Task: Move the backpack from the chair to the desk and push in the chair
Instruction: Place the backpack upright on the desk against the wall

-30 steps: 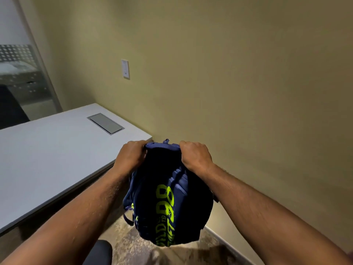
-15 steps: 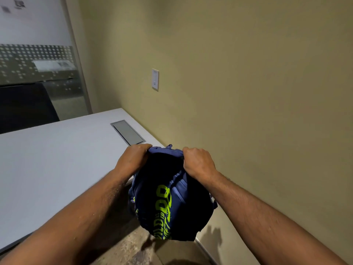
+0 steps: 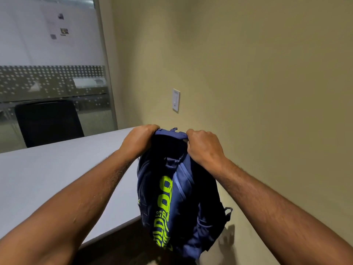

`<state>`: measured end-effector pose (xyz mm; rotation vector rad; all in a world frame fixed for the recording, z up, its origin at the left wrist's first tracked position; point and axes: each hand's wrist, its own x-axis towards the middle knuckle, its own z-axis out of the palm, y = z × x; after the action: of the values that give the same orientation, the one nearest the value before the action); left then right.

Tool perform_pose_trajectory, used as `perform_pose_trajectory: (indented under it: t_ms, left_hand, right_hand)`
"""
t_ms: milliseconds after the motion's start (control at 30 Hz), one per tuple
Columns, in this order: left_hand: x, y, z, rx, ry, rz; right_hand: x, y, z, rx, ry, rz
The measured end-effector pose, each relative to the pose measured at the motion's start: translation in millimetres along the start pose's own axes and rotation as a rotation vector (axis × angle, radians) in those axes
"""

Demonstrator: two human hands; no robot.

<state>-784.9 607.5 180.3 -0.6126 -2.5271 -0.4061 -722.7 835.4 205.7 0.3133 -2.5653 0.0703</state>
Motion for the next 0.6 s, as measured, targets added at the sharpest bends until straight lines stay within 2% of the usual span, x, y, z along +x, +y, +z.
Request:
perform_pose_trajectory:
  t_ms: [267,600]
  left_hand:
    - [88,-50,-1,0.132,0.110,-0.055]
    - [175,-122,40,0.231,0.079,-0.057]
  right_hand:
    - [105,6,27,0.082,0.099,-0.076]
    - [182,-1,101,0.228,0.055,0.005]
